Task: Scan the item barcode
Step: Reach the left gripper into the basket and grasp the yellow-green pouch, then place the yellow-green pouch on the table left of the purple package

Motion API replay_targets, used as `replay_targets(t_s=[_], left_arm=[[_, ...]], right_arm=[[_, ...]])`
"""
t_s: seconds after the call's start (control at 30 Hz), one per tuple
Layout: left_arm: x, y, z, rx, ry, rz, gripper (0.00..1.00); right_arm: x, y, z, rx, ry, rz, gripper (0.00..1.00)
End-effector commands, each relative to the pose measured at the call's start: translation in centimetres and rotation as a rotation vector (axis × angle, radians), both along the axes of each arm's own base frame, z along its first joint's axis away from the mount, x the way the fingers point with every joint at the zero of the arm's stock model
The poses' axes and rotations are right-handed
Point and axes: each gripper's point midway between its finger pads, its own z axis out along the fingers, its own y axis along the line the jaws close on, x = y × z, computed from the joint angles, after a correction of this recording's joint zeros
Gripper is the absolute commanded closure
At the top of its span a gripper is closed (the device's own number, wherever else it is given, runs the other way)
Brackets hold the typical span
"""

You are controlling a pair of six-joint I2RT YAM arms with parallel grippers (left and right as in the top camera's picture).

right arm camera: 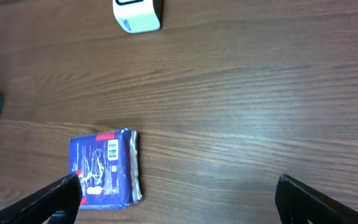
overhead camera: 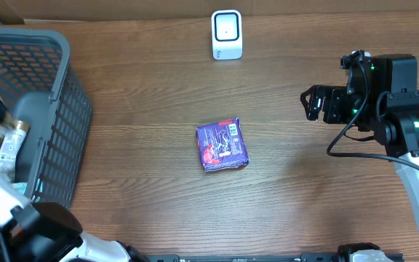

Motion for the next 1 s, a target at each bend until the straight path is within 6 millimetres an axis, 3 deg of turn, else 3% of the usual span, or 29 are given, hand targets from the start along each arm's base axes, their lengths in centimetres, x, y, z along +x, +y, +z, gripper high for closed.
replay_targets(t_s=[0.0,0.07,0.13,0.23,0.3,0.43,0.47,0.57,0.67,0.97], left_arm=[[1.4,-5.4,10.0,0.067,-0.227,-0.137,0.95],[1.5,-8.6,12.4,0.082,-0.264,-0.201,0.96],[1.7,-11.9,13.2,0.078,-0.273,-0.281,0.96],[2.1,-17.3,12.4,0.035,-0.228,-0.421,0.96],[2.2,-21.0,10.7,-0.015,-0.160,-0.521,0.95],[2.4,-26.6,6.6,-0.105,-0.021,-0.640,0.96],[2.6,-28.9,4.1,-0.134,0.047,-0.679,0.96],[2.7,-32.0,-0.3,-0.160,0.146,-0.735,0.95],[2.3,-34.0,-4.7,-0.167,0.236,-0.739,0.96],[1.4,-36.4,-15.6,-0.167,0.335,-0.704,0.96]], right_arm=[[0.3,0.0,0.9,-0.004,-0.029,0.002,0.00],[0.3,0.0,0.9,-0.004,-0.030,0.002,0.00],[0.3,0.0,0.9,-0.004,-0.030,0.002,0.00],[0.3,0.0,0.9,-0.004,-0.029,0.002,0.00],[0.3,0.0,0.9,-0.004,-0.029,0.002,0.00],[0.2,0.0,0.8,-0.005,-0.026,0.002,0.00],[0.2,0.0,0.8,-0.005,-0.023,0.002,0.00],[0.1,0.0,0.8,-0.005,-0.020,0.002,0.00],[0.0,0.0,0.6,-0.006,-0.011,0.002,0.00],[-0.3,0.0,0.4,-0.004,0.006,-0.001,0.00]])
